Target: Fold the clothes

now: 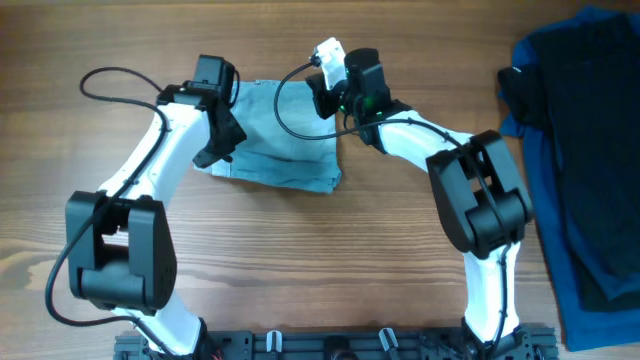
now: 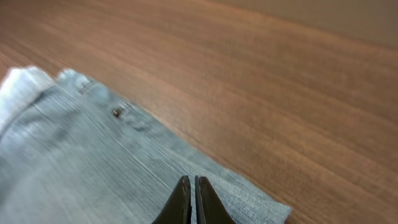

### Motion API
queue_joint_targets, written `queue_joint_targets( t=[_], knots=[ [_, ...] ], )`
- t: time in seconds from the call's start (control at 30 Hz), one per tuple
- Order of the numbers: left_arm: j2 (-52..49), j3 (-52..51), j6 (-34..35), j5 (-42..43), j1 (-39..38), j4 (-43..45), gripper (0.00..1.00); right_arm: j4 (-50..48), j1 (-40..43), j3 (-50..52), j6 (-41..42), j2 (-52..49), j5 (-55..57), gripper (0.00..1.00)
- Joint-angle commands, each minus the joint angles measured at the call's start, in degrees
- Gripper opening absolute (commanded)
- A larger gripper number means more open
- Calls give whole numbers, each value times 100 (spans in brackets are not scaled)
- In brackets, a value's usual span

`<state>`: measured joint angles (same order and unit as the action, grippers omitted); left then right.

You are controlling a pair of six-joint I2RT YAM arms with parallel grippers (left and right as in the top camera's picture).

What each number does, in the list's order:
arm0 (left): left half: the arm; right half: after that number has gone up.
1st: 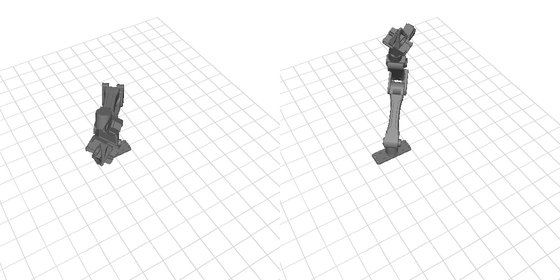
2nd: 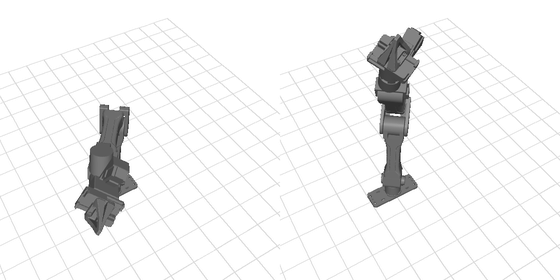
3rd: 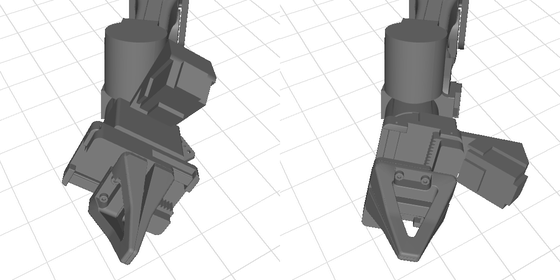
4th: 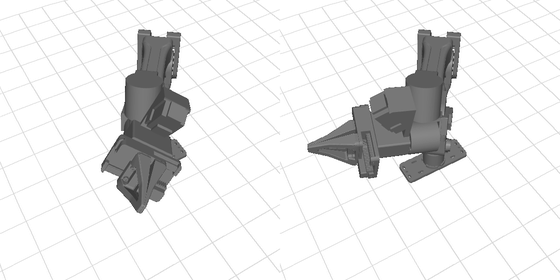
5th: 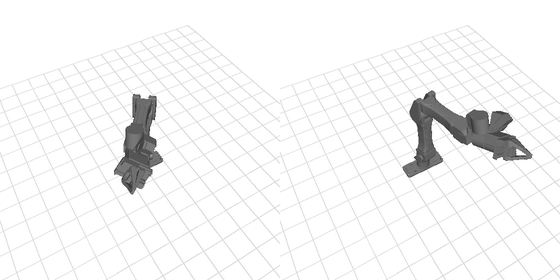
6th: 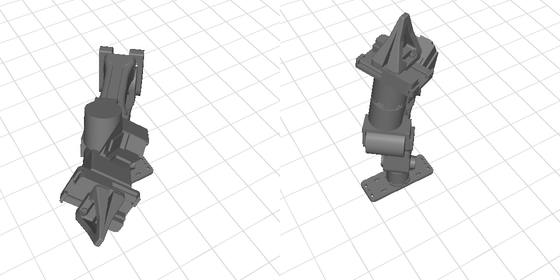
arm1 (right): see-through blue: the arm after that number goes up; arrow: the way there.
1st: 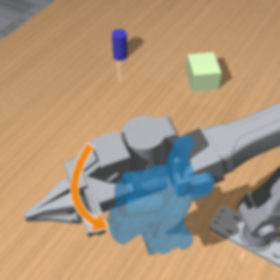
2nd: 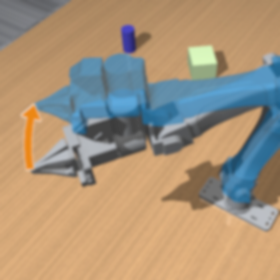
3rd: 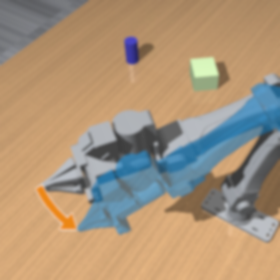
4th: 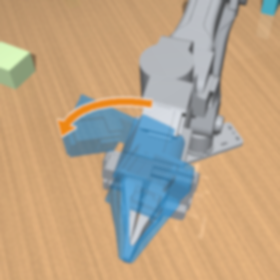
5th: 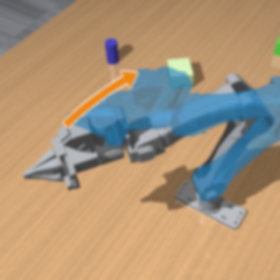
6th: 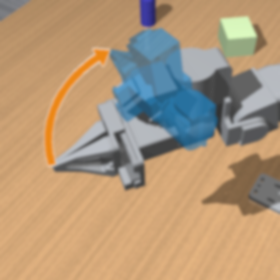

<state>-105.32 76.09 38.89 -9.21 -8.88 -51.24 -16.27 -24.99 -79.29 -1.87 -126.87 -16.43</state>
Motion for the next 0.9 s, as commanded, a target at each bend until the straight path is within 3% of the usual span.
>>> queue_joint_targets(
  t=[0.0, 0.5, 0.87],
  knots=[
    [118, 0, 254, -177, 122, -35, 4, 221, -68, -411, -190, -337, 35, 4],
    [131, 0, 68, -155, 129, 44, 4, 3036, -98, -1449, -407, -684, 1375, 4],
    [1054, 4, -136, 509, 133, 494, 4, 3939, 66, -1456, -697, -684, 1589, 4]
  ],
)
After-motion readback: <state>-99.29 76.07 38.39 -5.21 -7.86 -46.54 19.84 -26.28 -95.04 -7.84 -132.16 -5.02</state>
